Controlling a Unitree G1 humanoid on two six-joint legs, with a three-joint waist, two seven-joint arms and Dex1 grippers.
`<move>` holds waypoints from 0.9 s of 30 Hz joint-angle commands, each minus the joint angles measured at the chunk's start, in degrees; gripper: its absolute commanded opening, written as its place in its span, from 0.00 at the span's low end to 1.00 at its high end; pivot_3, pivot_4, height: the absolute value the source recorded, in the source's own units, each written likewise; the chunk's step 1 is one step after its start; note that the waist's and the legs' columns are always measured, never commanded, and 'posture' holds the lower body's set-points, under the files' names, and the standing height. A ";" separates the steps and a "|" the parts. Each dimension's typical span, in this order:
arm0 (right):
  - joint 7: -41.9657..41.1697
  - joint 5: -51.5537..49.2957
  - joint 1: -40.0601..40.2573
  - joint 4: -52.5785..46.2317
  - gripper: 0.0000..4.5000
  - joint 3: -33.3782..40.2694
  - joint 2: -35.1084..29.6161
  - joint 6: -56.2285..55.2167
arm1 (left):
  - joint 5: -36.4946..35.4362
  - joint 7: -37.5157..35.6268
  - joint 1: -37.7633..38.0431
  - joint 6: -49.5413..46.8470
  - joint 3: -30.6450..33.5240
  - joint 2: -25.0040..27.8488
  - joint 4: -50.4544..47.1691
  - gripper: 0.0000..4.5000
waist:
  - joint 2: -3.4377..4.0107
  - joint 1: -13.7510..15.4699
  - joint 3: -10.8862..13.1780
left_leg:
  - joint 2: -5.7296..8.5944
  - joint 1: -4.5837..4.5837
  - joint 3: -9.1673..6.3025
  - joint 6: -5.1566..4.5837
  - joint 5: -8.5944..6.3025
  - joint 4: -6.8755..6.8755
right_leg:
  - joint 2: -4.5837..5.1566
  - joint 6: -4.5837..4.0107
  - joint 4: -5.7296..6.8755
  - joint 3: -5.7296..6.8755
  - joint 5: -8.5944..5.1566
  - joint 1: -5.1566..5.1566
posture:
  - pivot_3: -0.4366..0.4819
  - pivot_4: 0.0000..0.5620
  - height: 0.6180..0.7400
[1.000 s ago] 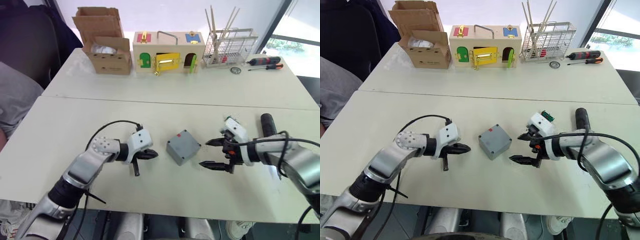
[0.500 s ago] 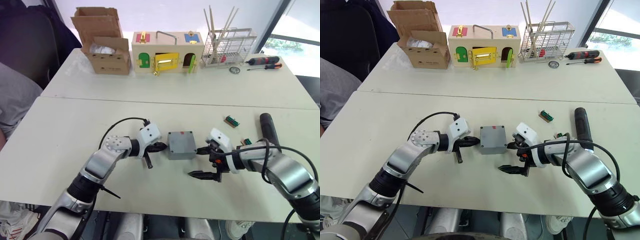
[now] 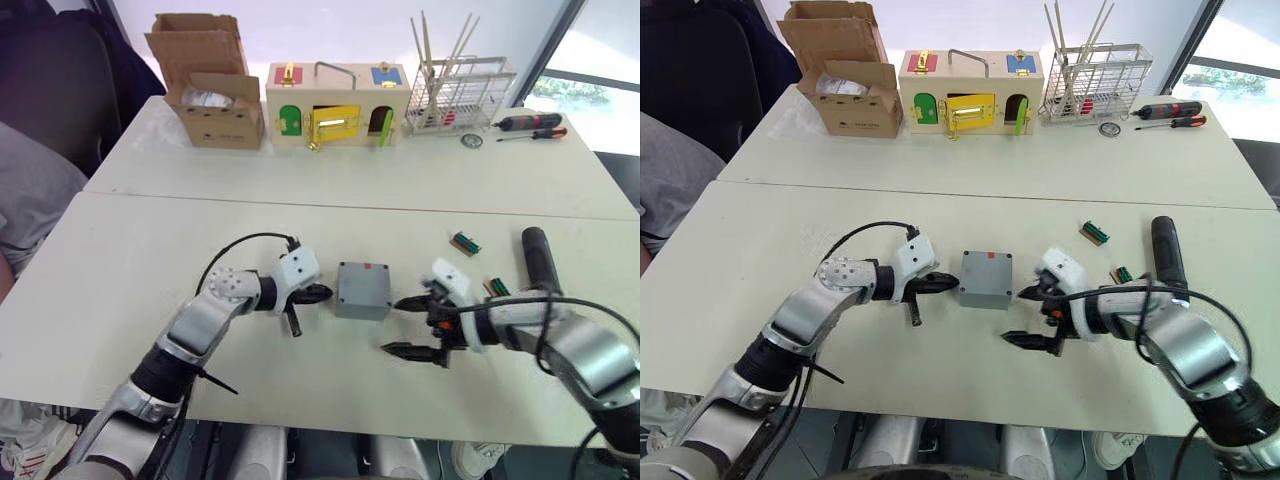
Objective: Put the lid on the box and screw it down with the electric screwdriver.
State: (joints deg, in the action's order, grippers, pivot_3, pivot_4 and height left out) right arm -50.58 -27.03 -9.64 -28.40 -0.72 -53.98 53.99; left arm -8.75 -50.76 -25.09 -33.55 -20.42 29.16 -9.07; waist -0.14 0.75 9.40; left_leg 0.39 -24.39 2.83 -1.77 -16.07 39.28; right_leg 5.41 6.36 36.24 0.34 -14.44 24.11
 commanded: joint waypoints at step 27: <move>11.77 12.50 -16.44 47.06 0.68 10.65 13.69 -31.23 | -15.43 6.22 -7.04 -10.98 7.39 -6.79 -13.94 0.00 | -0.01 -0.25 -0.02 | -0.07 0.17 0.06 0.27 0.16 -0.05 | -0.16 0.03 0.00 -0.04 0.01 -0.14 | 0.48 0.27 0.92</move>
State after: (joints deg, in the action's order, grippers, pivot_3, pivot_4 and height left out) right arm -38.81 -13.83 -25.52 19.52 8.16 -40.24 23.82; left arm -23.29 -44.87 -31.65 -44.56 -13.06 22.29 -20.62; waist -0.15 0.50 9.37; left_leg 0.32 -24.21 2.88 -1.53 -15.92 39.23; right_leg 5.24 6.39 36.25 0.31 -14.43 23.97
